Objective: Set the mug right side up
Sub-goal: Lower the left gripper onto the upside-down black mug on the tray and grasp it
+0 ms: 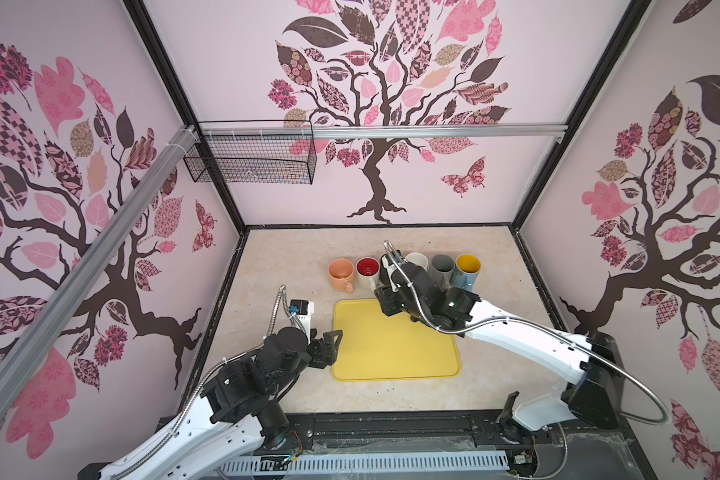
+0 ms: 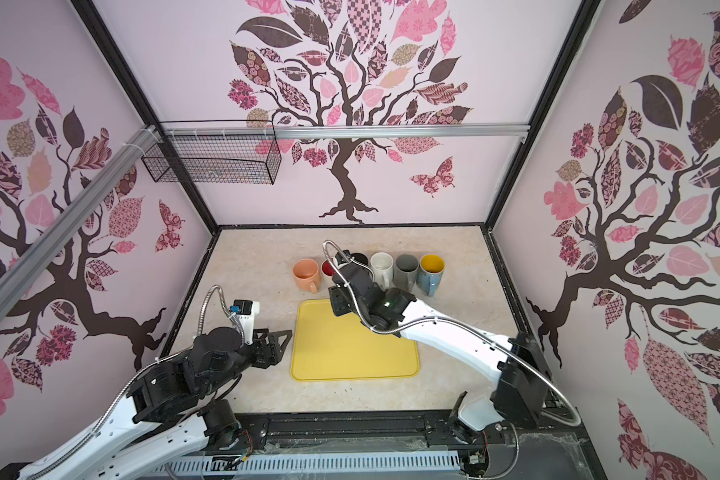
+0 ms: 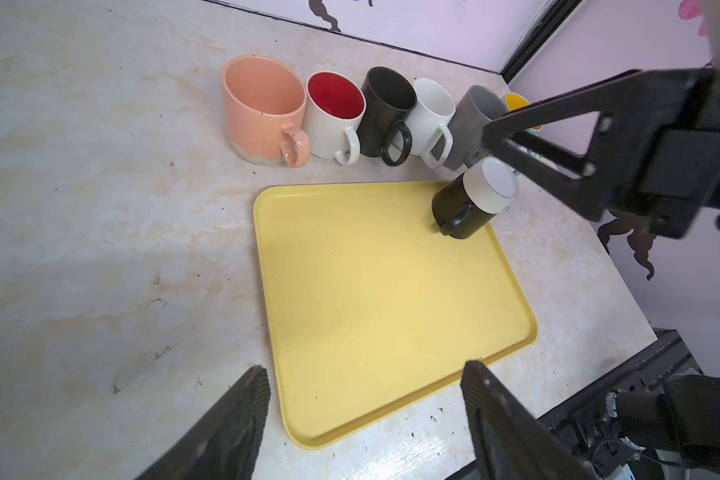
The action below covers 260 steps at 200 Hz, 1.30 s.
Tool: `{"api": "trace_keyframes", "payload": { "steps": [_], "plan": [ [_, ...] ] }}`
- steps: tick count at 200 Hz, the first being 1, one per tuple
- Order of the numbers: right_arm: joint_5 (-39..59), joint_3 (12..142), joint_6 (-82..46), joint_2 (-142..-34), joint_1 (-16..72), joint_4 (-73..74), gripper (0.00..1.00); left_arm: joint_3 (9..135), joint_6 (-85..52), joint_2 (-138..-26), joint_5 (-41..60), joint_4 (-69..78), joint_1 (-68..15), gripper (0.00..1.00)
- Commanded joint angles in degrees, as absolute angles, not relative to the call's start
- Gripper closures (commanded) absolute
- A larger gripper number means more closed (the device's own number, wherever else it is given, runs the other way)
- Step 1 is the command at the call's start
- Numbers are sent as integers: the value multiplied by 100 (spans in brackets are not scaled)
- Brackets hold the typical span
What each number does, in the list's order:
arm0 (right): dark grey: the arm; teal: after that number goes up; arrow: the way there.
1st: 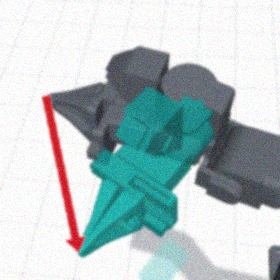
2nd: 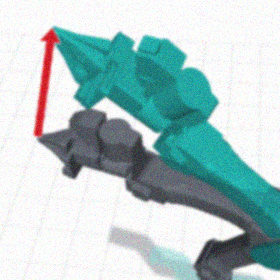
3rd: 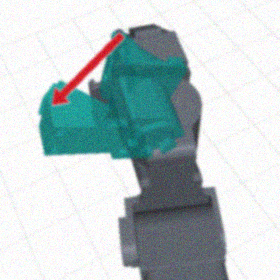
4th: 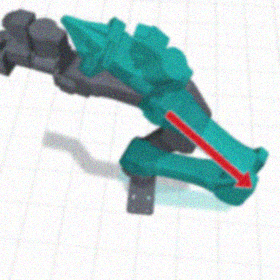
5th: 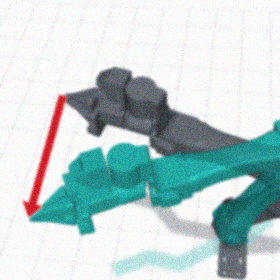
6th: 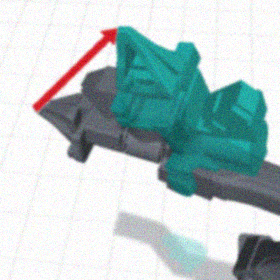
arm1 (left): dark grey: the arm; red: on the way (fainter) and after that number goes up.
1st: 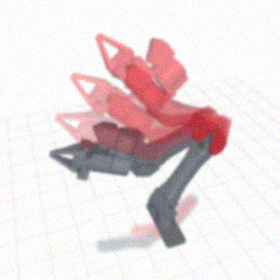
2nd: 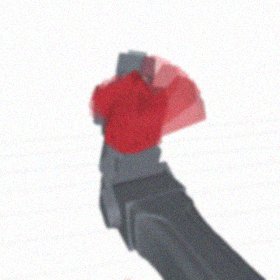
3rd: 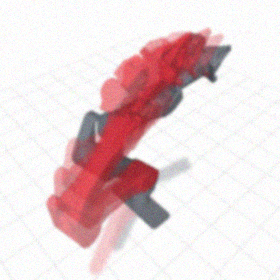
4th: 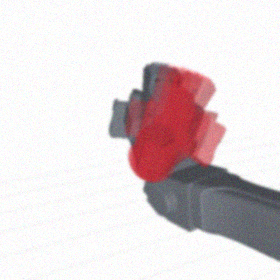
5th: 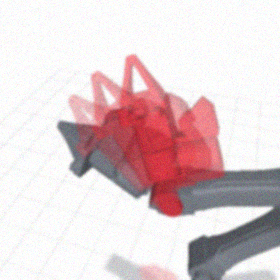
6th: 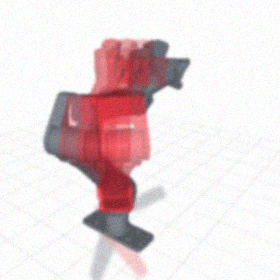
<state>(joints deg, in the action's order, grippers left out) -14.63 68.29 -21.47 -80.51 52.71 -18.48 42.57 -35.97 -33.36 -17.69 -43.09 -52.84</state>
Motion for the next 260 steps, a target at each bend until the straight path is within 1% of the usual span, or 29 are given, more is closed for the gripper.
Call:
{"api": "trace_keyframes", "payload": {
  "steps": [1,30,81,117,144,163,193,216,240,260],
  "plan": [
    [-1424,6407,-2162,-7706,5275,-1860,48,4133,-3452,-3500,-1666,-4030,-5256,24],
    [-1535,6035,-2196,-7490,5246,-1883,48,4157,-3388,-3706,-1626,-3863,-5256,24],
    [-1726,5625,-2249,-7055,4923,-1839,48,4192,-3307,-4182,-1313,-3451,-5256,25],
    [-1824,5423,-2306,-6816,4787,-1955,48,4225,-3224,-4563,-915,-3107,-5272,29],
    [-1819,5160,-2369,-6543,4631,-1906,49,4325,-3069,-5013,-751,-2735,-5404,30],
    [-1806,4968,-2423,-6380,4512,-1890,49,4413,-2892,-5438,-678,-2282,-5534,30],
    [-1786,4721,-2531,-6066,4365,-1881,49,4878,-2570,-6433,-521,-1898,-5651,30],
    [-1758,4590,-2533,-5818,4205,-1917,49,5183,-2208,-7159,-323,-1508,-5651,32],
    [-1847,4471,-2510,-5648,4138,-1963,49,5495,-1589,-7919,321,-1079,-5656,37],
    [-1949,4443,-2496,-5539,4131,-2056,49,5882,-1289,-8567,392,-1069,-5652,38]
  ]
}}
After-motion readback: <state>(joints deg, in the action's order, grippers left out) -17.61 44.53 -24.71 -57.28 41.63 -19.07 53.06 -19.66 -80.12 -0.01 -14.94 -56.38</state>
